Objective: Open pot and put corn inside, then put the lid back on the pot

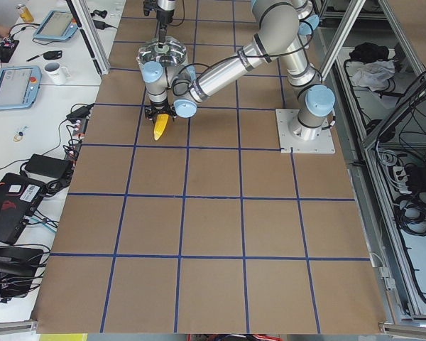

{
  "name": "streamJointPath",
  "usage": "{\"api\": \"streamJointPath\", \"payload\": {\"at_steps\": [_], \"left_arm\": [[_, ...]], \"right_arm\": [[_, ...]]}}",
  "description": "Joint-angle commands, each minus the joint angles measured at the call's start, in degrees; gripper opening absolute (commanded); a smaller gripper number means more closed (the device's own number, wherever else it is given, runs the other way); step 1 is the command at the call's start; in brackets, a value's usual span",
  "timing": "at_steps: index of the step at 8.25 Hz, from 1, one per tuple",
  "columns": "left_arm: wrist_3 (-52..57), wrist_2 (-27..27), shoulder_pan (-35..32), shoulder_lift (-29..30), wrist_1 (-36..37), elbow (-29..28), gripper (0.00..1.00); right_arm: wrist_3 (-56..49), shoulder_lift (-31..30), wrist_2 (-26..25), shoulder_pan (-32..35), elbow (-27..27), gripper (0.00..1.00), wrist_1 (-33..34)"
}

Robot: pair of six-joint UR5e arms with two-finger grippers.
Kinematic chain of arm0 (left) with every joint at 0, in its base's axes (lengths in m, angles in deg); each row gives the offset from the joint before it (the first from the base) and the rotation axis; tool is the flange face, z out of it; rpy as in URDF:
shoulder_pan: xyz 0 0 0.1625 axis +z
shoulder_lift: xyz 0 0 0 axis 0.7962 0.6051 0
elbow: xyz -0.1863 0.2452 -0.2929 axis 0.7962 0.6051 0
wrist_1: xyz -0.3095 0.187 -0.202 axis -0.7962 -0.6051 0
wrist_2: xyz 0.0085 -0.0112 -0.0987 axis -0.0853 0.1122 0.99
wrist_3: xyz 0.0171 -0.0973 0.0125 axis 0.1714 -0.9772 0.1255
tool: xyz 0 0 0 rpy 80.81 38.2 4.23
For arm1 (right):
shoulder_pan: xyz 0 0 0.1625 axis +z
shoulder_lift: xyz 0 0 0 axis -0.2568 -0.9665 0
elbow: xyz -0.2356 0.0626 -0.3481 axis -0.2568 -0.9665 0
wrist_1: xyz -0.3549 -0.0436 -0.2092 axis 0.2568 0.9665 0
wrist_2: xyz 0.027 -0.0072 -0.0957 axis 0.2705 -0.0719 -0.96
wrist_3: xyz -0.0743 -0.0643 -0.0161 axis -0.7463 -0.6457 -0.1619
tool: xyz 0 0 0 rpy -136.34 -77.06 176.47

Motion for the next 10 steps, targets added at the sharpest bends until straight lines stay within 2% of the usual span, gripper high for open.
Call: {"api": "streamJointPath", "payload": {"at_steps": [1, 2, 3, 4, 5, 7, 10], "left_arm": [[0.3, -0.3, 0.0, 0.4, 0.0, 0.0, 0.85], [0.3, -0.1, 0.0, 1.0, 0.1, -0.1, 0.84], [0.3, -0.4, 0.0, 1.0, 0.1, -0.1, 0.54], [0.7, -0.5, 0.0, 0.8, 0.0, -0.2, 0.13], [1.0, -0.8, 0.0, 0.3, 0.0, -0.3, 0.0], [1.1, -5.0, -0.1, -1.5, -0.1, -0.3, 0.0], [1.0, -5.2, -0.6, -7.5, -1.0, -0.3, 0.0]], "right_arm": [[0.6, 0.7, -1.1, 0.0, 0.1, 0.94, 0.1], [0.2, 0.7, -1.0, 0.0, 0.1, 0.81, 0.1], [0.0, 0.6, -1.0, 0.0, 0.1, 0.66, 0.1], [0.2, 0.3, -0.9, 0.0, 0.1, 0.58, 0.1], [0.4, 0.4, -0.9, 0.0, 0.1, 0.52, 0.1], [1.2, 0.2, 0.3, 0.0, 0.1, 0.5, 0.1], [1.7, 0.0, 0.3, 0.0, -0.4, 0.48, 0.1]]}}
